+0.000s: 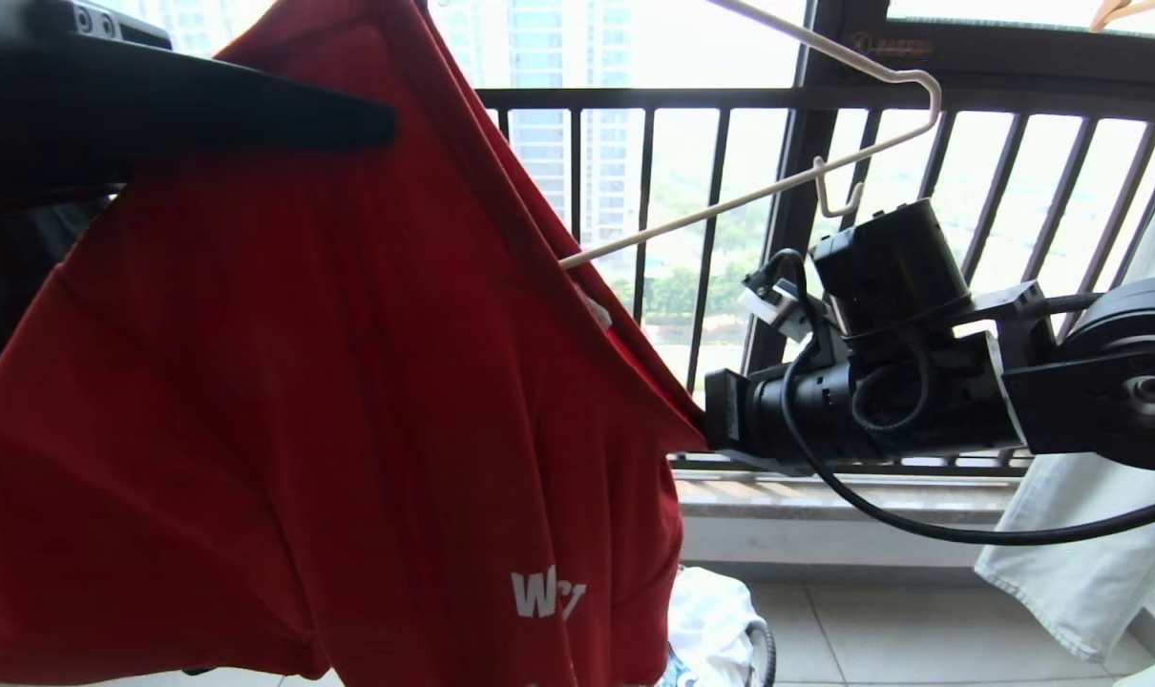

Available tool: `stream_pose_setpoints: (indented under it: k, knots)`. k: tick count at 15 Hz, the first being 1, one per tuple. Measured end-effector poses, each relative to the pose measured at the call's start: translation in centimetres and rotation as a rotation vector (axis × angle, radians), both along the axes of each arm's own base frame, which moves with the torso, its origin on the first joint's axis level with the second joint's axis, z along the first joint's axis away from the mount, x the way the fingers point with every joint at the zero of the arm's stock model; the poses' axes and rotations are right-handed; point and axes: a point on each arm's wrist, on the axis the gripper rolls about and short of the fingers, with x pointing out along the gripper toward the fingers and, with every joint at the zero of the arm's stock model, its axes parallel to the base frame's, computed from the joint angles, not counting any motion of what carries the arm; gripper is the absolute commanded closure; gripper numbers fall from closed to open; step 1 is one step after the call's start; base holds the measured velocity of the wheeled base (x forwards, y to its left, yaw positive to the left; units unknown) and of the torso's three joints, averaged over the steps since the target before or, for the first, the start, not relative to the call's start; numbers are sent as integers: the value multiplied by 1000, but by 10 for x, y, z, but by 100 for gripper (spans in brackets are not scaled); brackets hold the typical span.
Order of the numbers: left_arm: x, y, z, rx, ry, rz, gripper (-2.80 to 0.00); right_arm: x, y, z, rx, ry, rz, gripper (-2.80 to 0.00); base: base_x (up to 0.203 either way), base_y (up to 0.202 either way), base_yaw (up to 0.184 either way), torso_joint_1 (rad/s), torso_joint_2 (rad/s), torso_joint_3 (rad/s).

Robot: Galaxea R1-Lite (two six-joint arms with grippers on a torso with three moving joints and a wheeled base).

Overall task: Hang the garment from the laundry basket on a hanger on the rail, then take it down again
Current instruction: Hang the clothes on the clothes rack

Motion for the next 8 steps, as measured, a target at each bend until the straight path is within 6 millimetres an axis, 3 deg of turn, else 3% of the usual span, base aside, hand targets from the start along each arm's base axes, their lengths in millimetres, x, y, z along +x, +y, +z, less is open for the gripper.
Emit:
stream_pose_setpoints:
  k: [3, 8]
  knots:
    - [2, 0, -12, 18, 35, 7, 0, 21, -23, 5, -12, -40, -68, 0, 0, 0, 0, 0, 0, 0]
    - [10, -1, -28, 40, 90, 20, 0, 41, -42, 5, -25, -58, -125, 0, 0, 0, 0, 0, 0, 0]
